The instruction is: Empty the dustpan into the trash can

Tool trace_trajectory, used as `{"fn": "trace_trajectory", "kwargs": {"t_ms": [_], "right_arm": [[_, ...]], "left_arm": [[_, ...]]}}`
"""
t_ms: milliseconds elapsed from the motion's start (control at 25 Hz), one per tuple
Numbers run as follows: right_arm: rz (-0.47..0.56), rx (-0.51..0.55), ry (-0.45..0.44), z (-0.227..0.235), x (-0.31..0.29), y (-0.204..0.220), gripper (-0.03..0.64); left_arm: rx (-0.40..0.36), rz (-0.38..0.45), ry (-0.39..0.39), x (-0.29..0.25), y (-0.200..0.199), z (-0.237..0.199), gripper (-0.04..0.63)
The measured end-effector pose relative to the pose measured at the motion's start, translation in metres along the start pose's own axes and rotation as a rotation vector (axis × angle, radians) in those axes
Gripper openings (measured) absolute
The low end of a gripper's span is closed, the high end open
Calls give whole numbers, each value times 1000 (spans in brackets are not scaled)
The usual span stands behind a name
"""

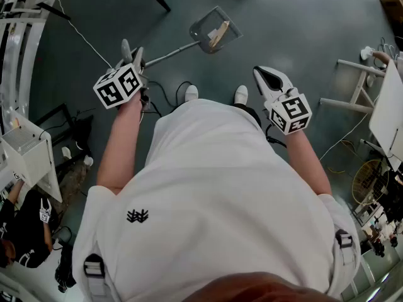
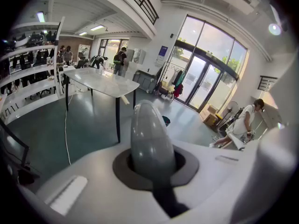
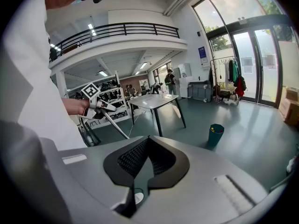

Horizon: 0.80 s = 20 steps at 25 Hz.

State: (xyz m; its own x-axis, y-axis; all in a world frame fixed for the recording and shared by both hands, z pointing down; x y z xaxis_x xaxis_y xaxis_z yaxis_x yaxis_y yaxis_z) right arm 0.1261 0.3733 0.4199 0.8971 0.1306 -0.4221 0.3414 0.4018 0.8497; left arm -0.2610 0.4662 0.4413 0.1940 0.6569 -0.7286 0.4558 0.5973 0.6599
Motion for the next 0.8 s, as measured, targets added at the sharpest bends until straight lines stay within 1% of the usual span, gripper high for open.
{"fn": "trace_trajectory", "kwargs": {"t_ms": [120,200,320,400,560,720,800], "right_arm": [[13,-9,17,-16,-25,-6,0],[13,-26,35,-26,-36,-6,0],[7,-51,67,-33,-45,-6,0],[3,-61,85,-27,-47,-9,0],[6,-92,100,7,-45,-16,0],[55,-83,86,60,-46,-36,3],[79,-74,74,91,-44,-51,55]], "left_arm": [[-18,4,2,-8,-12,-24,63],[-49,4,8,-13,-19,-37,63],[-94,8,20,-26,-33,-45,64],[-101,2,23,-39,-40,-43,64],[-85,-34,8,-72,-56,-28,64],[-68,-54,1,-105,-85,-2,64],[-74,-50,1,-119,-106,18,64]]}}
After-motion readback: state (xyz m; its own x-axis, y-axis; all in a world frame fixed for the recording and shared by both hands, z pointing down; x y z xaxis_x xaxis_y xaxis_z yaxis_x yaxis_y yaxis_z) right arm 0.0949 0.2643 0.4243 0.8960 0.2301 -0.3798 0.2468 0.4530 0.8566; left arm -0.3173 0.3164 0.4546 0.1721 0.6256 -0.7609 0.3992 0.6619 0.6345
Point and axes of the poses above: the fingertips, and each gripper's own axes: x backward along the fingers, z to its right, y out of its underside, the point moved 6 cm from there along x, backward along the fingers, and after that the axes turned 12 degrees about -y, right-handed, at the moved point
